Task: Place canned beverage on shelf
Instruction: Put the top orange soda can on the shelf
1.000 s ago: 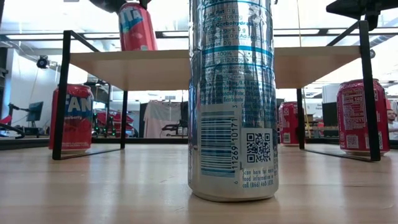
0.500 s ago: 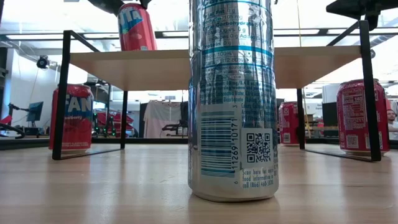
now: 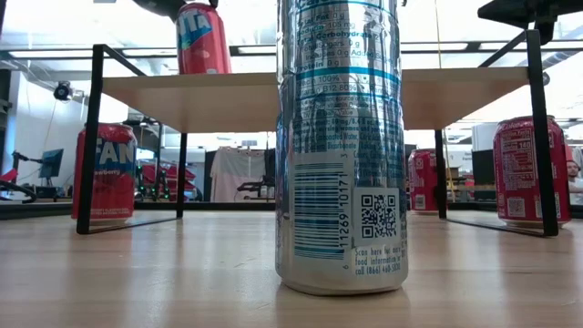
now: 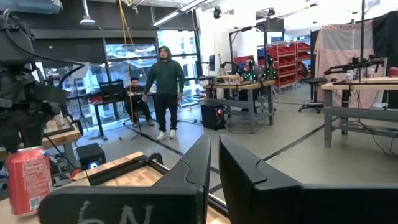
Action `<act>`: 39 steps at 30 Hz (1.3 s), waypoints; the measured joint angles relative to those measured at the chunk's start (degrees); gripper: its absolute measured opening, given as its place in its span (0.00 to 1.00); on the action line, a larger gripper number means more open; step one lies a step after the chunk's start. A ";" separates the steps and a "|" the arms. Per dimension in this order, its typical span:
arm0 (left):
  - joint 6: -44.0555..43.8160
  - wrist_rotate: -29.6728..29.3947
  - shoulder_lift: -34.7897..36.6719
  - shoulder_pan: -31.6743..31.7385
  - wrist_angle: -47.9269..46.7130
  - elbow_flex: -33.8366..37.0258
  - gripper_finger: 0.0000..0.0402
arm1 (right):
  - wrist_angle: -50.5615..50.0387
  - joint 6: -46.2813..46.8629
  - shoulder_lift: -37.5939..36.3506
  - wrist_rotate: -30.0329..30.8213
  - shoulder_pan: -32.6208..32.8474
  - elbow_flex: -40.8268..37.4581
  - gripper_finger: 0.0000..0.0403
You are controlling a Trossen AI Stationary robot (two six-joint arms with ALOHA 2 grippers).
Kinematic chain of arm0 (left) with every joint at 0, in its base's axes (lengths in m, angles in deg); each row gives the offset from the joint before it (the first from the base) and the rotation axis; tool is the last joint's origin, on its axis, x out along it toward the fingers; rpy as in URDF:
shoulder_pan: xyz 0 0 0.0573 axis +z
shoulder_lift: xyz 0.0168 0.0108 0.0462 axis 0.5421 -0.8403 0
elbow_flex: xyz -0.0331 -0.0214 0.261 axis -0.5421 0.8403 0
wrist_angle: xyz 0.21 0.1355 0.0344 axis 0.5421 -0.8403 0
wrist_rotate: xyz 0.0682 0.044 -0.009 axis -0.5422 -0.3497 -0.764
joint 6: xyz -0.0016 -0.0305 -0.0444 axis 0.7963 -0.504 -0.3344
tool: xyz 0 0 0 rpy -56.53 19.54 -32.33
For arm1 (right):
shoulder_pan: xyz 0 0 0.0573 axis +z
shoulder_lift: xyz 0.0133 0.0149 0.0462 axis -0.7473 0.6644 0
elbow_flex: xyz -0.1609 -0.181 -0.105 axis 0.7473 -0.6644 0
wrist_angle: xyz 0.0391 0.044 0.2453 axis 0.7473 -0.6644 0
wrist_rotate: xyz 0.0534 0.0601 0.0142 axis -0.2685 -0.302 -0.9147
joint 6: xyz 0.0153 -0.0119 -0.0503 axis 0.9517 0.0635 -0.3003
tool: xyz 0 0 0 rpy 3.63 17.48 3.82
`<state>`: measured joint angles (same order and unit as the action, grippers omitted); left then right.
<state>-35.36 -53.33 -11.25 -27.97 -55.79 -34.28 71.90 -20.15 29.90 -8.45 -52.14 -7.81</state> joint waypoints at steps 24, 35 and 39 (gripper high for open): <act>-3.78 -9.28 1.48 -9.97 0.00 -0.11 0.70 | -0.01 0.00 0.00 0.00 -0.01 0.00 0.06; -20.30 -34.71 -1.23 -31.29 0.11 4.09 0.70 | -0.01 0.01 0.00 0.02 -0.01 0.00 0.06; -28.50 -41.46 -2.73 -36.69 0.01 6.95 0.70 | -0.01 0.00 0.00 0.02 -0.01 0.00 0.06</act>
<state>-63.86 -94.78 -13.97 -64.66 -55.78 -27.33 71.89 -20.14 29.90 -8.43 -52.15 -7.81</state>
